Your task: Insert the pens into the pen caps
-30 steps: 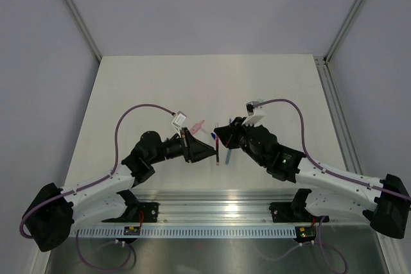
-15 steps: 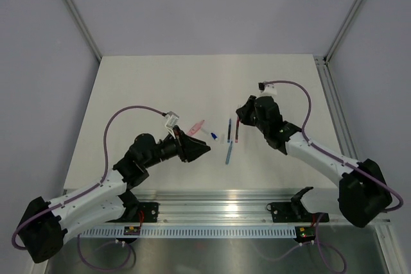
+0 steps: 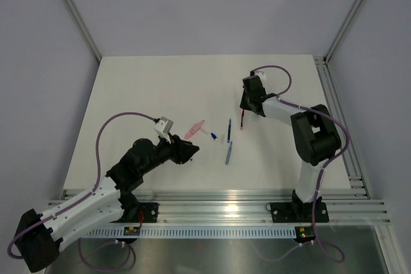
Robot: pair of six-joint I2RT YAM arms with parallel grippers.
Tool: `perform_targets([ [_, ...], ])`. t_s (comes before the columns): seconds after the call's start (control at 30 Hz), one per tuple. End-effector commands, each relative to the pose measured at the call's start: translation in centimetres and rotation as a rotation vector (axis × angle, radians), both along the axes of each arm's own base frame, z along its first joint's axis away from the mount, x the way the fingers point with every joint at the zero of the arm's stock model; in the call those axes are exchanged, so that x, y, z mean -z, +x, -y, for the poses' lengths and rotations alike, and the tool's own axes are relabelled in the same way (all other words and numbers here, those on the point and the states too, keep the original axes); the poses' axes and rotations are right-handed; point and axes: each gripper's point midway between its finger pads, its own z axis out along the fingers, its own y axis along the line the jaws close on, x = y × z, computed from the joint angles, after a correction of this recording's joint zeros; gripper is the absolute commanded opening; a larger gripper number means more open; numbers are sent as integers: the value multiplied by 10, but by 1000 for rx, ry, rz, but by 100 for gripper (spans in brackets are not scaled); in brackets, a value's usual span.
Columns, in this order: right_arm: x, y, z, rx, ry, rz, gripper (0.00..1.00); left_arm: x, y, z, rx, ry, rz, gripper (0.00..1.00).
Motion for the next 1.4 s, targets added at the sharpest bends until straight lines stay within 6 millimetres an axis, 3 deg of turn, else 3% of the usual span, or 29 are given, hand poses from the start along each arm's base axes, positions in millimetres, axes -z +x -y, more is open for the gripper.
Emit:
perform_targets([
  [0.0,-2,21,20,51,-83,-1,0,-4,6,-2,-24,2,42,44],
  [0.2,11,30,34,73,-152,-28,8,1,6,3,-5,7,25,44],
  [0.43,24,30,29,31,-179,-108,17,6,9,3,-15,26,14,44],
  [0.8,24,24,27,54,-154,-140,32,8,10,3,-17,33,10,44],
  [0.9,9,26,24,51,-129,-105,36,8,10,3,-19,32,11,44],
  [1.13,-52,27,15,25,-42,4,44,8,12,1,-30,37,14,44],
  [1.27,-82,10,11,4,22,49,45,6,14,-3,-51,42,24,45],
  [1.37,-86,-12,1,-30,30,47,45,6,15,-6,-70,46,30,45],
])
